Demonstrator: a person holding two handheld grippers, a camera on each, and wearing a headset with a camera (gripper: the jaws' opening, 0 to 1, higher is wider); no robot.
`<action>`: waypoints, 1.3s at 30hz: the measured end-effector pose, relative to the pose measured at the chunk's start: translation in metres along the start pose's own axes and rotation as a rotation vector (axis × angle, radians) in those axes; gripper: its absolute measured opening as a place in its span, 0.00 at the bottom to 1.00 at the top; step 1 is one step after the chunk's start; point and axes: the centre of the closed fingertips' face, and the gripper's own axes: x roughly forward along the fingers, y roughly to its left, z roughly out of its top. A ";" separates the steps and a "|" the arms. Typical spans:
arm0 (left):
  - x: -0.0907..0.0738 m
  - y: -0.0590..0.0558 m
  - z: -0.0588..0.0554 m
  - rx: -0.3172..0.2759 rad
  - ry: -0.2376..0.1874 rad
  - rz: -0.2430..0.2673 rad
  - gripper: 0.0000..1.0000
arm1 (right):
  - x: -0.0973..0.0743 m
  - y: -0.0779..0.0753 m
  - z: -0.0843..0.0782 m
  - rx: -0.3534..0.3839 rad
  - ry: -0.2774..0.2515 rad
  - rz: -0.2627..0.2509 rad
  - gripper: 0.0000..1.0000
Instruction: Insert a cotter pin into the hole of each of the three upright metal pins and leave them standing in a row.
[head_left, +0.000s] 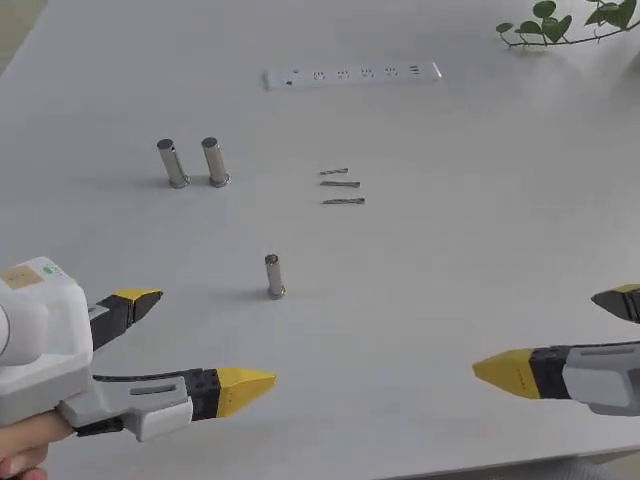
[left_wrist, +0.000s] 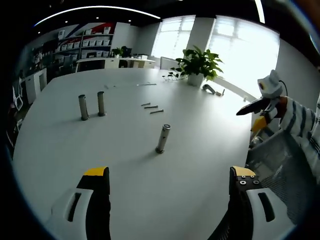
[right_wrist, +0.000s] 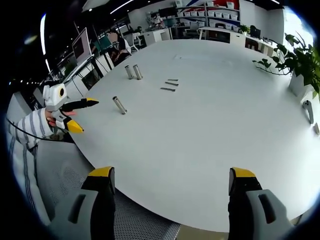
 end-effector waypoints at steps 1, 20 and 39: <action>0.000 0.000 0.000 0.000 0.002 0.001 0.99 | 0.000 0.000 0.001 -0.003 0.001 0.001 0.93; 0.001 -0.007 -0.017 -0.041 0.038 -0.004 0.99 | 0.014 -0.022 0.022 -0.057 0.053 -0.015 0.91; -0.004 -0.004 -0.017 -0.082 0.017 0.005 0.99 | 0.041 -0.029 0.113 -0.288 0.077 0.050 0.84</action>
